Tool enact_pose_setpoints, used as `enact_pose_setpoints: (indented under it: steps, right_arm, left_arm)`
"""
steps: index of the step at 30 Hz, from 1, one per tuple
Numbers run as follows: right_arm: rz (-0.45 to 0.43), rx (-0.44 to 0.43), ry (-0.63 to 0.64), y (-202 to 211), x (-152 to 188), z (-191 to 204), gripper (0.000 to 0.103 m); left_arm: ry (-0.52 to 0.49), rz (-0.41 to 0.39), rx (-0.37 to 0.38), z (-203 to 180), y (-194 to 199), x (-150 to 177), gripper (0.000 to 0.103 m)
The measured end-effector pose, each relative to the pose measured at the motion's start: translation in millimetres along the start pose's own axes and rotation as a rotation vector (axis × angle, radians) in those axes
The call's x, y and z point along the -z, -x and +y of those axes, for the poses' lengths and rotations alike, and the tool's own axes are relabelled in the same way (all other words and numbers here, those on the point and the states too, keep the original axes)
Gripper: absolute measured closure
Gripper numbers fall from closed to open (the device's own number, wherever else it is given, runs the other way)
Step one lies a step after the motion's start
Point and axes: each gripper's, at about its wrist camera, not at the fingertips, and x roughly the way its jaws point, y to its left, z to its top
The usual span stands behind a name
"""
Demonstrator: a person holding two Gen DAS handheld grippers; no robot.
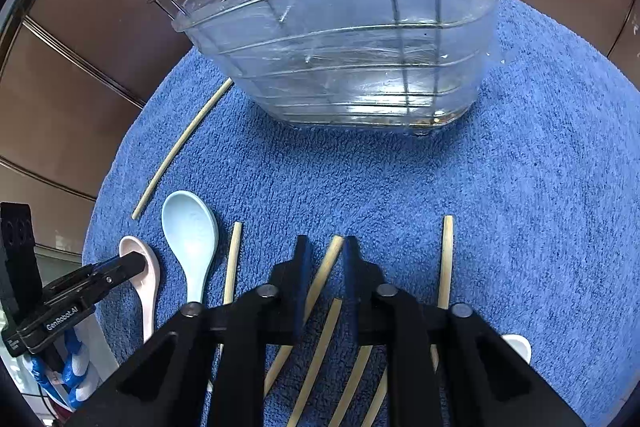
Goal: Organize utensils
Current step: 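Grasp the pink-bowled white spoon with the left gripper while the right gripper grasps a wooden chopstick, then carry the spoon in the left gripper into the glass holder while the right gripper drops its chopstick in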
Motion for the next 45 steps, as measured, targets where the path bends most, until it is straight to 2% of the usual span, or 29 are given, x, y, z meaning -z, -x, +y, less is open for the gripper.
enact_pose_setpoints:
  steps: [6, 10, 14, 19, 29, 37, 45]
  right_arm:
    - [-0.031, -0.072, -0.008, 10.1, 4.7, 8.3, 0.096]
    - [-0.086, -0.116, 0.036, 37.1, 16.6, 28.1, 0.097]
    - [-0.187, -0.152, 0.116, 77.6, 36.8, 50.5, 0.098]
    - [-0.315, -0.148, 0.197, 130.4, 72.7, 68.7, 0.098]
    - [-0.539, -0.129, 0.236, 211.1, 131.1, 75.5, 0.098]
    - [-0.66, -0.092, 0.264, 258.9, 128.4, 81.8, 0.098]
    - [-0.737, -0.072, 0.263, 289.8, 89.0, 77.6, 0.099]
  left_arm:
    - [-0.027, -0.04, -0.022, -0.4, 16.1, 8.7, 0.097]
    - [-0.046, -0.102, -0.023, -2.3, 42.5, 19.5, 0.097]
    - [-0.069, -0.178, -0.02, -6.6, 78.7, 30.7, 0.097]
    - [-0.109, -0.288, -0.031, -22.9, 127.1, 44.7, 0.098]
    - [-0.149, -0.454, -0.062, -58.7, 200.4, 60.6, 0.098]
    - [-0.175, -0.562, -0.072, -92.4, 242.1, 40.8, 0.098]
    - [-0.201, -0.612, -0.072, -128.2, 245.4, -5.6, 0.098]
